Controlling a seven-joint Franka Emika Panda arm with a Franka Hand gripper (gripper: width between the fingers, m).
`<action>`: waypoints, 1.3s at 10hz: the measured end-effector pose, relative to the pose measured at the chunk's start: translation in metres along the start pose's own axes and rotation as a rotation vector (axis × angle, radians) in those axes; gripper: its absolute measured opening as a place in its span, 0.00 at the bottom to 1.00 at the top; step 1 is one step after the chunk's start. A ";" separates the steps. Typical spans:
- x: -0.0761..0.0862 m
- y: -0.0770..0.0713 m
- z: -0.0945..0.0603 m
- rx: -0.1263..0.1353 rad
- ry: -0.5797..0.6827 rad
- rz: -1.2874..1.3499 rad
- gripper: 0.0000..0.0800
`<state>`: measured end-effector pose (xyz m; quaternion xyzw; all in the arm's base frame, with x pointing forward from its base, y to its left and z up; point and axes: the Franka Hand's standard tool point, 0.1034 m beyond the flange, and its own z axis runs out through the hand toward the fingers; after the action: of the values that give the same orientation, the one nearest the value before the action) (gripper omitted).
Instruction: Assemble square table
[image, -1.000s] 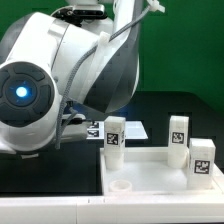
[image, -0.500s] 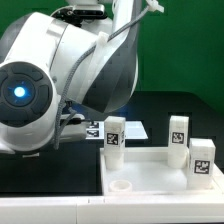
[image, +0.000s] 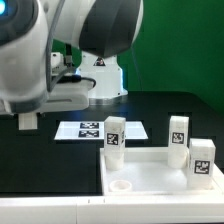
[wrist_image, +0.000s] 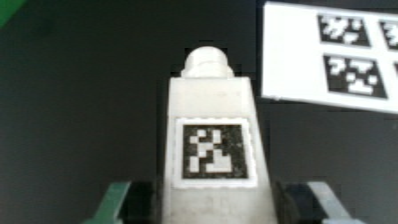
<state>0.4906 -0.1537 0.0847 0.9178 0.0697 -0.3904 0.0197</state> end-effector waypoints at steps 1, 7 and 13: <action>0.002 0.003 -0.002 -0.013 0.067 0.000 0.36; 0.016 -0.054 -0.112 0.042 0.433 0.084 0.36; 0.038 -0.073 -0.132 0.096 0.858 0.160 0.36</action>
Offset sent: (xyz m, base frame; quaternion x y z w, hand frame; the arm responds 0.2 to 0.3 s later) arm 0.0436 0.0905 0.0598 0.0900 0.1446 0.0560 0.9838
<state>0.6002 -0.0654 0.1499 0.9992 -0.0178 0.0260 -0.0237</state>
